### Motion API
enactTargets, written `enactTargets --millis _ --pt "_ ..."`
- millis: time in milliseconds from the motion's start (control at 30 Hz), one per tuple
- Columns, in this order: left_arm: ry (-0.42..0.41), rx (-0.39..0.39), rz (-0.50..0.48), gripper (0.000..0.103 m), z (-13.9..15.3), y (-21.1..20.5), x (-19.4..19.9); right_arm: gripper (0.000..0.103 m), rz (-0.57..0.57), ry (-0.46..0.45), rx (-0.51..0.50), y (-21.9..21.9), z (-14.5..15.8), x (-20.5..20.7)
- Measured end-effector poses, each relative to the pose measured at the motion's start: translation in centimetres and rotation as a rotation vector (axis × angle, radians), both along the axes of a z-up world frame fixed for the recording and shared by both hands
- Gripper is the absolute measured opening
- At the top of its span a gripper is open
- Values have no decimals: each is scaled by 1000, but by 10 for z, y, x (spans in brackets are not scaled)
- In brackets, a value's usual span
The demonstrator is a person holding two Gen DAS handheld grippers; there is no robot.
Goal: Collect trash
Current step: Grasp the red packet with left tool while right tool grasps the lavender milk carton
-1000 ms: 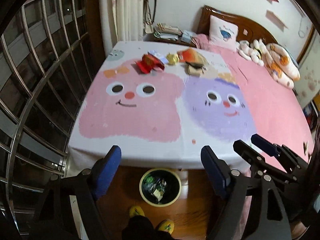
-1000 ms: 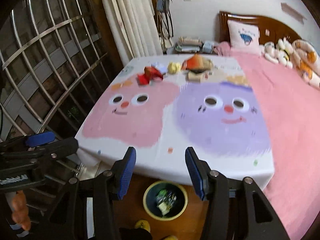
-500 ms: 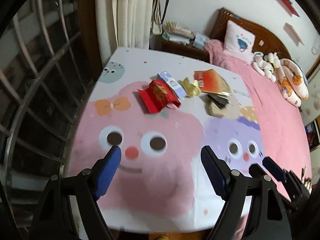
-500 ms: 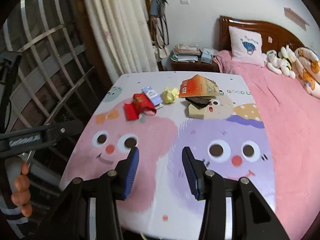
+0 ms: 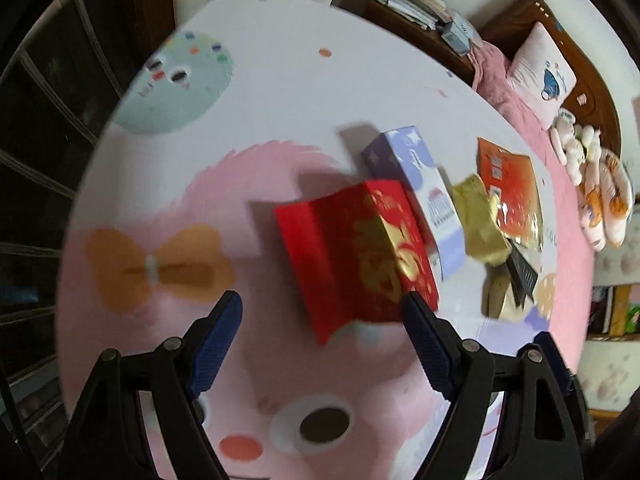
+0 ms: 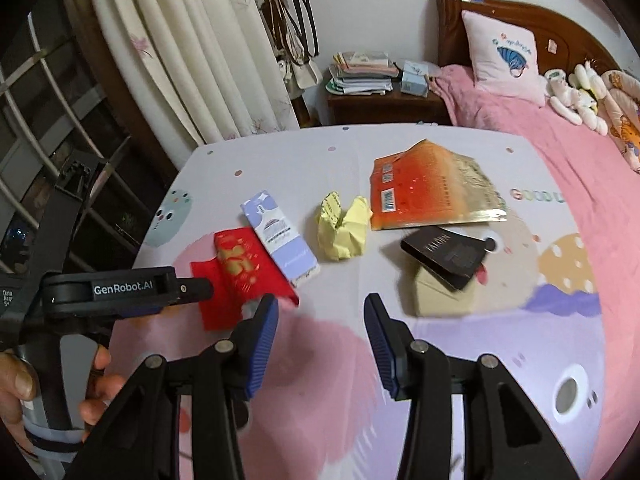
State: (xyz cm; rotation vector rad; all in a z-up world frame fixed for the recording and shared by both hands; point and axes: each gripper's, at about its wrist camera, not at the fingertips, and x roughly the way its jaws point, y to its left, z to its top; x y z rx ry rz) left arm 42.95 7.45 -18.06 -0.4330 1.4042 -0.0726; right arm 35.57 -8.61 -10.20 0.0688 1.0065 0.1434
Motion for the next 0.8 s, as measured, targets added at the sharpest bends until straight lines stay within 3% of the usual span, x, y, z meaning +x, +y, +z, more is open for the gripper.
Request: enactTargets --millis 133,567,800 --pt "39 -55 14 81 -19 -5 15 45 2 15 7 3 -9 14" --pt "28 -29 -1 81 -7 -33 43 45 -6 36 35 -4 -20 37" --pt "70 -8 -7 81 -15 -44 54 45 -17 38 44 -8 -21 41"
